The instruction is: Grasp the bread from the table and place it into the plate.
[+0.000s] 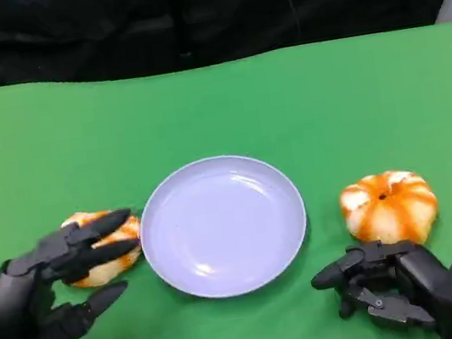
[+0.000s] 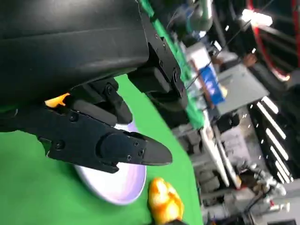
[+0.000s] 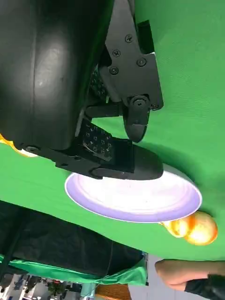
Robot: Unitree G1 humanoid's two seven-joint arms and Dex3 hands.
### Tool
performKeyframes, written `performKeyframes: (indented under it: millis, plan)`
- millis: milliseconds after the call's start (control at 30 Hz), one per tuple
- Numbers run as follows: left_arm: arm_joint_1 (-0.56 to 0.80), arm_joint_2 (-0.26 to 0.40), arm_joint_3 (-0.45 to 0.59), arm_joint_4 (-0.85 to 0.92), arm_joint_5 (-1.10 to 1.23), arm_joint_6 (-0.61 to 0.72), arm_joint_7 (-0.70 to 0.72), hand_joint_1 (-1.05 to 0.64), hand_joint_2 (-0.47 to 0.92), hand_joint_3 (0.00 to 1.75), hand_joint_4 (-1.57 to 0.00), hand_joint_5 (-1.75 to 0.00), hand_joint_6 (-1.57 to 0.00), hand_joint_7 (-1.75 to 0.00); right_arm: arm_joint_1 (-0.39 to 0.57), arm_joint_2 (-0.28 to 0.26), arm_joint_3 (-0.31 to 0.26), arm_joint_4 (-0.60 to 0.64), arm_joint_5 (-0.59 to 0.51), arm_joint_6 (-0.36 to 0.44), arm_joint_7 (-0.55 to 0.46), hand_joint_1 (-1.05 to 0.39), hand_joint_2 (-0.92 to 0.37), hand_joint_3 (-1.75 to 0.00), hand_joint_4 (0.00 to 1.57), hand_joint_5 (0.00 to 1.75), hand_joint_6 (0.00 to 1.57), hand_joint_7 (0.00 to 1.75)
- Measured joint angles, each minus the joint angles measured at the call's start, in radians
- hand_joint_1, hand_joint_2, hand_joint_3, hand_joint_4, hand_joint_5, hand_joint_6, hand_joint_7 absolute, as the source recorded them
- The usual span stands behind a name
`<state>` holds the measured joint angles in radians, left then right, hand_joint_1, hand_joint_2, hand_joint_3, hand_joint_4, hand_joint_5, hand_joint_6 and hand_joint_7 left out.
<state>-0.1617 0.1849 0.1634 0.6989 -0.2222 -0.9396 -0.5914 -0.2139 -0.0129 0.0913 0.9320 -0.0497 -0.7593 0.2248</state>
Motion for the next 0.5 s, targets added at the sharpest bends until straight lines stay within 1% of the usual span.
performKeyframes:
  millis: [133,400,433,500]
  plan:
    - [-0.006,0.005,0.008,0.031,0.074,-0.059,0.085,-0.72,0.92,0.28,-0.66,-0.01,-0.53,0.0,0.0,0.001,0.0,-0.001,0.0,0.003,0.0,-0.01,-0.92,-0.4,0.77,1.29,1.07,0.45]
    - [-0.011,0.012,0.0,0.05,0.099,-0.077,0.126,-0.72,0.92,0.28,-0.66,-0.01,-0.53,0.0,0.0,0.001,0.0,-0.002,0.0,0.004,0.0,-0.01,-0.92,-0.4,0.77,1.29,1.07,0.45]
    - [-0.011,0.013,-0.001,0.051,0.1,-0.077,0.128,-0.75,0.92,0.28,-0.62,0.0,-0.51,0.0,0.0,0.001,0.0,-0.002,0.0,0.004,0.0,-0.02,-0.92,-0.4,0.77,1.28,1.07,0.45]
    - [-0.014,0.017,0.003,0.065,0.147,-0.096,0.179,-0.76,0.92,0.28,-0.6,0.0,-0.5,0.0,0.0,0.001,0.0,-0.004,0.0,0.006,0.0,-0.02,-0.92,-0.39,0.77,1.28,1.07,0.45]
